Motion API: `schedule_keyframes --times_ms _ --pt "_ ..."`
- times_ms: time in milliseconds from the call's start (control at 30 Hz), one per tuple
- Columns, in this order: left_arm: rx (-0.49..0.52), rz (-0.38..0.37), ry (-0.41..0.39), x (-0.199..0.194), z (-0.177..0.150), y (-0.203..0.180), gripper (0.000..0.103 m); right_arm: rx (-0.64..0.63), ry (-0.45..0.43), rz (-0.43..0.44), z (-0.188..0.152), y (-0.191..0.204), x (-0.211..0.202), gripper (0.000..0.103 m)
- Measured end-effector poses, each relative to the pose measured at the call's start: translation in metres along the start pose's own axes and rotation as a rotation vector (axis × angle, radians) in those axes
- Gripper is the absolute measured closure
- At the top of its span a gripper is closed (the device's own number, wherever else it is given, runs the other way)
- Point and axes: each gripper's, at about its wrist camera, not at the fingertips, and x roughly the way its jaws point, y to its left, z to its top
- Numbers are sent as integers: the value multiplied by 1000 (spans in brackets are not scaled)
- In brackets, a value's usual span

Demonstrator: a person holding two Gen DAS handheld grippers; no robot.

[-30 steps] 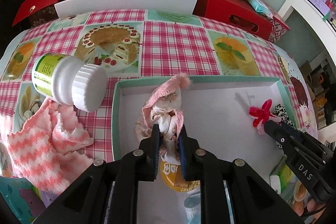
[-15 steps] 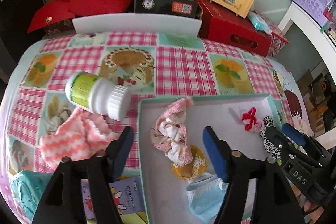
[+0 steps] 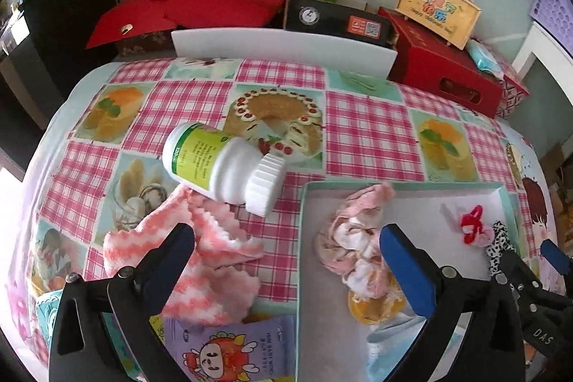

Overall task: Organize soft objects
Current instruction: 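Move both tools back toward the pink striped cloth beside the white bottle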

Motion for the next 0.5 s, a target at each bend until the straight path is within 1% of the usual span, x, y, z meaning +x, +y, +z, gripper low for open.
schedule_keyframes --times_ms 133,200,267,400,500 --pt "-7 -1 10 2 -1 2 0 30 10 16 -1 -4 3 0" --pt "-7 -8 7 3 -1 2 0 29 22 8 -1 -5 5 0" --pt "-7 -23 -19 0 -1 1 0 27 33 -7 -2 -5 6 0" --pt "7 -24 -76 -9 -1 0 0 40 46 -11 -3 -7 7 0" --pt "5 -41 -85 -12 0 1 0 46 49 -9 -3 -8 6 0"
